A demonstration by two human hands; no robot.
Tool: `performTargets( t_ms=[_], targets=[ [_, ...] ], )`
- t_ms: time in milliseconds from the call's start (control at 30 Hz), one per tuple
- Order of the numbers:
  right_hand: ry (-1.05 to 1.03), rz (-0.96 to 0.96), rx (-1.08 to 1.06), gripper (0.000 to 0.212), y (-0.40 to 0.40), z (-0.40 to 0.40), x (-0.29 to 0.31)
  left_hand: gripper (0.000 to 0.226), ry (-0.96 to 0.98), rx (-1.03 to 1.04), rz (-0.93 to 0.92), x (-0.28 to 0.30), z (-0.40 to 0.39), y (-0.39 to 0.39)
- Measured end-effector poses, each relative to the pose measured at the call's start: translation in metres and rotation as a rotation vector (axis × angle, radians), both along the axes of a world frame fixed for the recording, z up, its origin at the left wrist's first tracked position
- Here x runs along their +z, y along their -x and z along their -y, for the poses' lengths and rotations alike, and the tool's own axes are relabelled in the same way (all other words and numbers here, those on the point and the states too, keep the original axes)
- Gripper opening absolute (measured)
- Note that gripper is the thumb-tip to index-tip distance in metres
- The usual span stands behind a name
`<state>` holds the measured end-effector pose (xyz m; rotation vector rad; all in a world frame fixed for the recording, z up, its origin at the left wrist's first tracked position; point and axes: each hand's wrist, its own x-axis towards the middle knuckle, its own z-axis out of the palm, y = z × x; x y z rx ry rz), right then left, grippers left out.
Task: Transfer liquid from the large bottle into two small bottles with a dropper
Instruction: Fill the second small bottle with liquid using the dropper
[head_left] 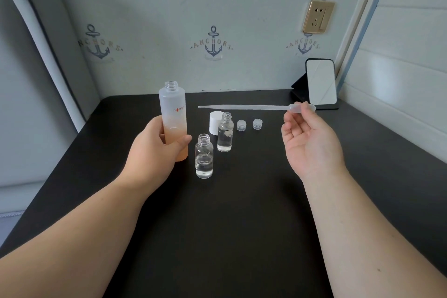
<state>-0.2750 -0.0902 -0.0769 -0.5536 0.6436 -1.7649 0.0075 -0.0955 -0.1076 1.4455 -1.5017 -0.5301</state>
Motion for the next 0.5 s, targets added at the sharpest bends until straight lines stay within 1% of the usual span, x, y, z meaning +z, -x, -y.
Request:
performTargets(
  t_ms=[100,267,500],
  targets=[
    [0.026,0.019,-0.007,0.013,-0.0009,-0.0006,0.0016,0.027,0.025,-0.019,-0.001,0.0005,-0.0036,-0.0009],
    [0.044,0.043,-0.024,0.012,-0.0016,-0.0031,0.0039,0.035,0.035,-0.026,0.038,0.0017,-0.0058,-0.0002],
    [0.038,-0.030,-0.049,0.014,-0.0008,-0.0034,0.0043,0.033,0.060,-0.035,0.076,0.0042,-0.0075,-0.0003]
  ],
)
